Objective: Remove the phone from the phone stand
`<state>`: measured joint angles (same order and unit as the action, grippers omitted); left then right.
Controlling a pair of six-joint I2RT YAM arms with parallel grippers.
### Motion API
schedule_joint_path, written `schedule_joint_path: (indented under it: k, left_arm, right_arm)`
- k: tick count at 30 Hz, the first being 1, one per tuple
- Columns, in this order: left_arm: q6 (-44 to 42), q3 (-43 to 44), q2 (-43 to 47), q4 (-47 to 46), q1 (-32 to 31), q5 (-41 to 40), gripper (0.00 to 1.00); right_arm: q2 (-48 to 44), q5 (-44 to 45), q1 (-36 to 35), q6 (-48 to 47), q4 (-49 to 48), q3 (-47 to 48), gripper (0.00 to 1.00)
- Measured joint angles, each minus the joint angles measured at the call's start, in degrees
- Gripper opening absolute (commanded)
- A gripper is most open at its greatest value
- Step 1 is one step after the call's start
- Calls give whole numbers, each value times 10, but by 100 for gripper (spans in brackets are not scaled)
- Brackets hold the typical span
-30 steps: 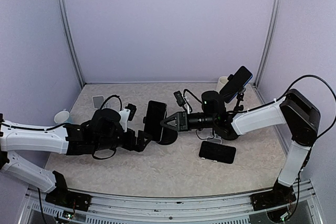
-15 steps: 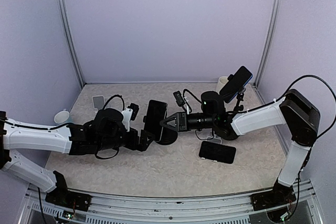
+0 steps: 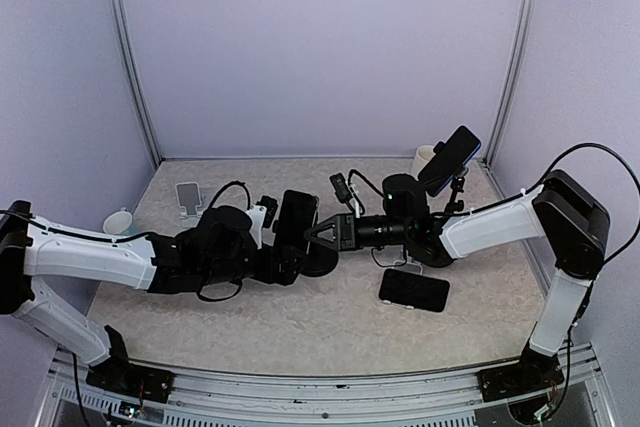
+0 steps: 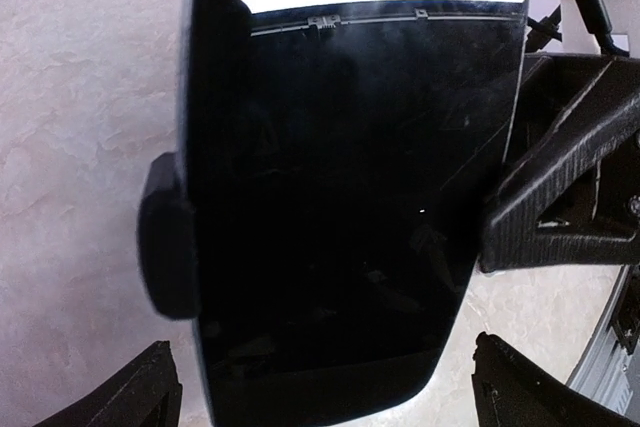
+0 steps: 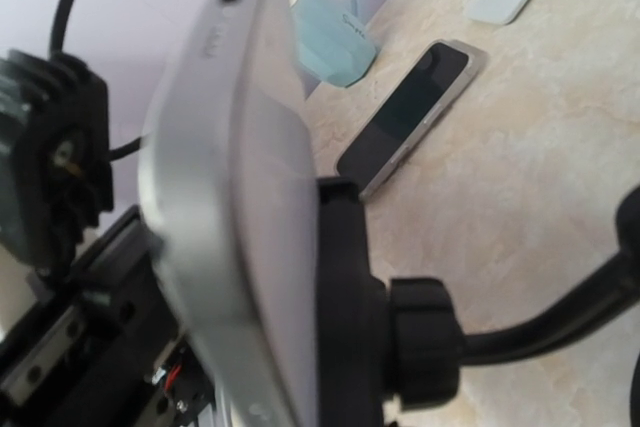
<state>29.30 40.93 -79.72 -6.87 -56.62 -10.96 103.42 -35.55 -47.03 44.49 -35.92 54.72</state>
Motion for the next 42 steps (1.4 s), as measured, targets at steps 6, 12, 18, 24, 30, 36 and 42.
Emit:
schedule_joint_path:
  k: [6,12,18,24,30,36,42]
  left_arm:
    - [-3,61,-42,28,-22,-37,98]
    - [-8,102,-79,73,-36,-91,91]
    - [-9,115,-97,93,-40,-121,76]
    - [-10,115,-98,100,-42,-136,56]
    - [-7,112,-95,99,-39,-136,44]
    - [-4,99,-77,97,-27,-114,39]
    - [-2,94,-70,97,-16,-98,34]
  right_arm:
    - [0,11,-7,3,-2,0,4]
    - [0,17,-9,5,-3,0,0]
    - [0,19,-11,5,-3,0,0]
    - [0,21,-12,5,-2,0,0]
    - [0,21,-12,4,-2,0,0]
    - [0,32,-16,4,-3,0,0]
    - [-1,37,-17,5,-16,-9,0]
